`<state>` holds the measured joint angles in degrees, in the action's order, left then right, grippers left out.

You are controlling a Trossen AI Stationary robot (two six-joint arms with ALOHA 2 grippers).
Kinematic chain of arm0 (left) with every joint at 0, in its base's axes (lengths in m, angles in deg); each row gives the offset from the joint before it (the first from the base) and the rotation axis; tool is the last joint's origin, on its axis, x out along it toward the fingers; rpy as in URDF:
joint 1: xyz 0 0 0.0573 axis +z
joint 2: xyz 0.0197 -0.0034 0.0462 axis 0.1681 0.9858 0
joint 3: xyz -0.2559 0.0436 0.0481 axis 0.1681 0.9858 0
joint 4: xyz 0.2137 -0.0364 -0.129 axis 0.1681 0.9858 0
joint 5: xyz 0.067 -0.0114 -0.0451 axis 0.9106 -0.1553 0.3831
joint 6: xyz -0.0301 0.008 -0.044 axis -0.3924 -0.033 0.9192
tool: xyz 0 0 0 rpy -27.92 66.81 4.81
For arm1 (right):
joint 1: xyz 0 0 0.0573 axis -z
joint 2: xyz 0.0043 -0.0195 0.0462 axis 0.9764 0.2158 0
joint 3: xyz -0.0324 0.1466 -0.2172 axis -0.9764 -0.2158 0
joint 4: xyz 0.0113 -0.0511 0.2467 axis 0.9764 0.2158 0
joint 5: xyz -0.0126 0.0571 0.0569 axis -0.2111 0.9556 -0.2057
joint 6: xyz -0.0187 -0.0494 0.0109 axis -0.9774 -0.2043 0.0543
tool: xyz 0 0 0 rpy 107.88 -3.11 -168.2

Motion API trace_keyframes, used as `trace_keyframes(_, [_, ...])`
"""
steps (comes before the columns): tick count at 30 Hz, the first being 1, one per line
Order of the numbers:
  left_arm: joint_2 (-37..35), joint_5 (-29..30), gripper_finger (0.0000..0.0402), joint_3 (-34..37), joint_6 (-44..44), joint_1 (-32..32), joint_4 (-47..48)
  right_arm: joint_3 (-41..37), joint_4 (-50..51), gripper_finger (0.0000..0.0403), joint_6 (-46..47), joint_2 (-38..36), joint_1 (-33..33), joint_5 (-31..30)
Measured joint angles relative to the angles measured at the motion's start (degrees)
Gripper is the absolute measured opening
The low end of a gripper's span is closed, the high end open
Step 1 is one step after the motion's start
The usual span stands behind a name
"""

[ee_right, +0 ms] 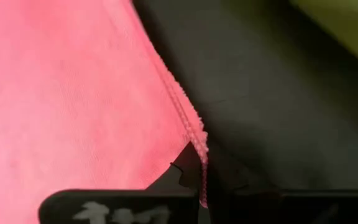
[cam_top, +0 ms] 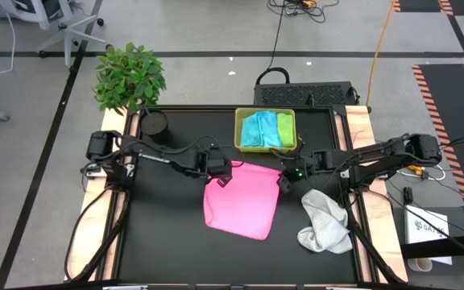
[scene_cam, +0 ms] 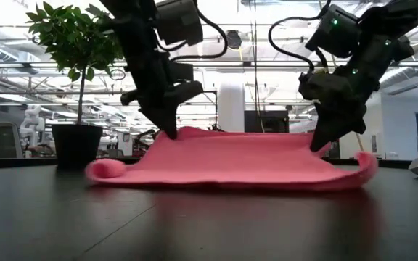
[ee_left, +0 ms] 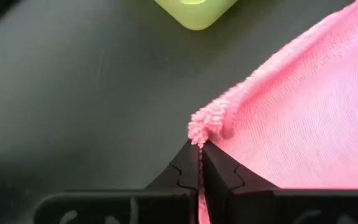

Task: Fold microfiber towels
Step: Fold the pink microfiber cloth

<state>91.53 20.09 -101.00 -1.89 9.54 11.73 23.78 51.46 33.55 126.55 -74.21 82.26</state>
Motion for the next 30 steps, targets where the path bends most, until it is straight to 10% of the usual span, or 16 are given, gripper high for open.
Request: trace_keyframes(30, [2.08, -8.08, 0.0009, 0.65, -11.98, 9.46, -3.98, -0.13, 3.43, 0.0000, -4.57, 0.28, 5.34, -0.63])
